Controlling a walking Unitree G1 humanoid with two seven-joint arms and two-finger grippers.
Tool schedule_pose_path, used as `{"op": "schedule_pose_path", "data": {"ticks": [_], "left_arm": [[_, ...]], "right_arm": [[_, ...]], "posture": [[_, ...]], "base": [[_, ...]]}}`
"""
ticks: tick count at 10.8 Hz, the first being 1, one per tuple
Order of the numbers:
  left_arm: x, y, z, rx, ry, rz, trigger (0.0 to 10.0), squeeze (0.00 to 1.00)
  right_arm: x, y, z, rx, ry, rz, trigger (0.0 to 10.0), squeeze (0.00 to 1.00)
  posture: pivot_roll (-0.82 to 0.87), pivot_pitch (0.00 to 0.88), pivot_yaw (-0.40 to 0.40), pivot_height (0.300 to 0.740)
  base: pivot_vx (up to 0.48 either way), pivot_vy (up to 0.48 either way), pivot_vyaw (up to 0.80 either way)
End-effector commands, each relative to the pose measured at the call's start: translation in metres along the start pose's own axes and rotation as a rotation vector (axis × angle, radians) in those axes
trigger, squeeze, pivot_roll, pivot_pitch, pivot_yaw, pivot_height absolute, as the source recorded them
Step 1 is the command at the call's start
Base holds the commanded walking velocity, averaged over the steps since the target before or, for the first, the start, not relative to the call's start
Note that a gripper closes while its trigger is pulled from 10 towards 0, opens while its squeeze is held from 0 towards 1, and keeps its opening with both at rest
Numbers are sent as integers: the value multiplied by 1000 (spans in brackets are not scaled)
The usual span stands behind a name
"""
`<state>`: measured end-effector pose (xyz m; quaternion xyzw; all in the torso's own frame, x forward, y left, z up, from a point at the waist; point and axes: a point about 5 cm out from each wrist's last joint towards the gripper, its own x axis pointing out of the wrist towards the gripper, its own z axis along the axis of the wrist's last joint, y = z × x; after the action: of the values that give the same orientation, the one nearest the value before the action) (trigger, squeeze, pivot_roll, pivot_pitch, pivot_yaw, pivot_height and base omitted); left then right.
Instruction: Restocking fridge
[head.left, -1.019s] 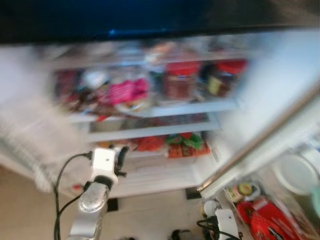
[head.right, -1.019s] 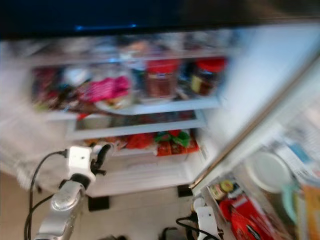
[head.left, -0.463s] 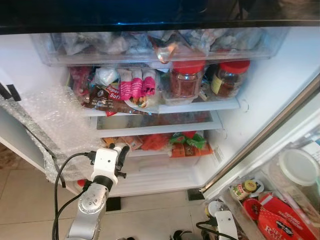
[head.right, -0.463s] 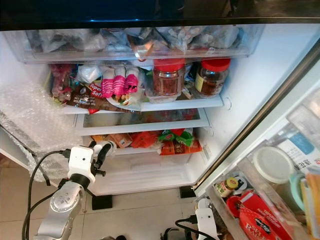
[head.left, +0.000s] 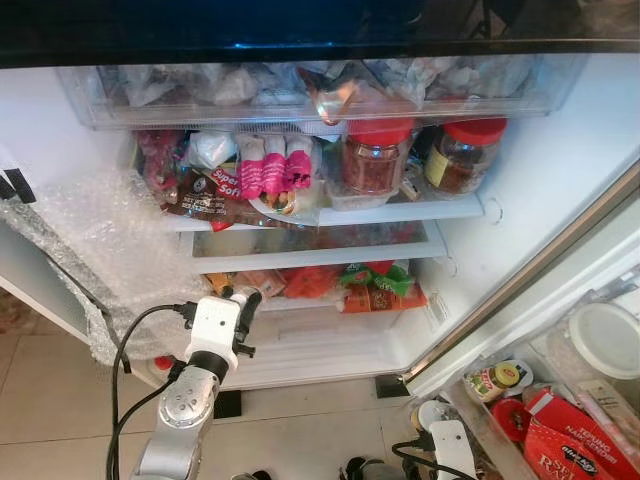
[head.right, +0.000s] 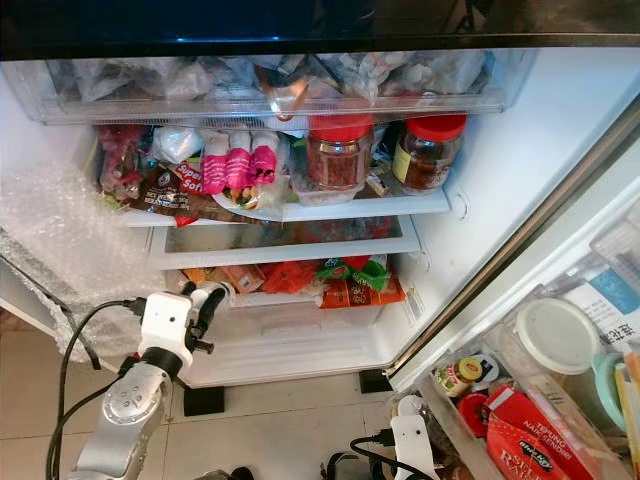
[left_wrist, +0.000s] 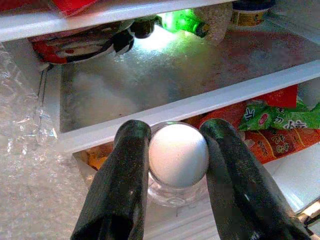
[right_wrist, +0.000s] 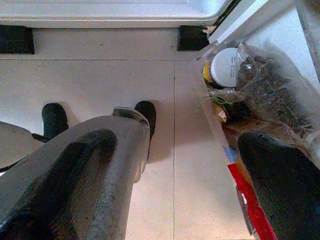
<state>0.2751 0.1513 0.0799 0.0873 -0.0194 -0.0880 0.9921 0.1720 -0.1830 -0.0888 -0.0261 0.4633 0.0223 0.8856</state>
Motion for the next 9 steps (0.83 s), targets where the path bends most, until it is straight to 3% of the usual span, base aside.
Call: {"op": "schedule_pose_path", "data": {"ticks": [1,6,9], "left_arm": [[0,-1,5,7,-30,-11,10000,0],[2,-1,6,6,-32,-7,10000,0],[2,-1,6,7,-33,-3,10000,0]], "right_arm": [[-2,-1,-10,-1,35,-3,10000,0],[-2,-1,-10,-5,44,-7,10000,0],[-2,-2,-10,-10,47,-6,10000,0]], "posture": [[-139,180,-48,740],[-140,197,-54,740],[-140,203,-56,696]], "base": [[0,0,0],[0,0,0],[0,0,0]]}}
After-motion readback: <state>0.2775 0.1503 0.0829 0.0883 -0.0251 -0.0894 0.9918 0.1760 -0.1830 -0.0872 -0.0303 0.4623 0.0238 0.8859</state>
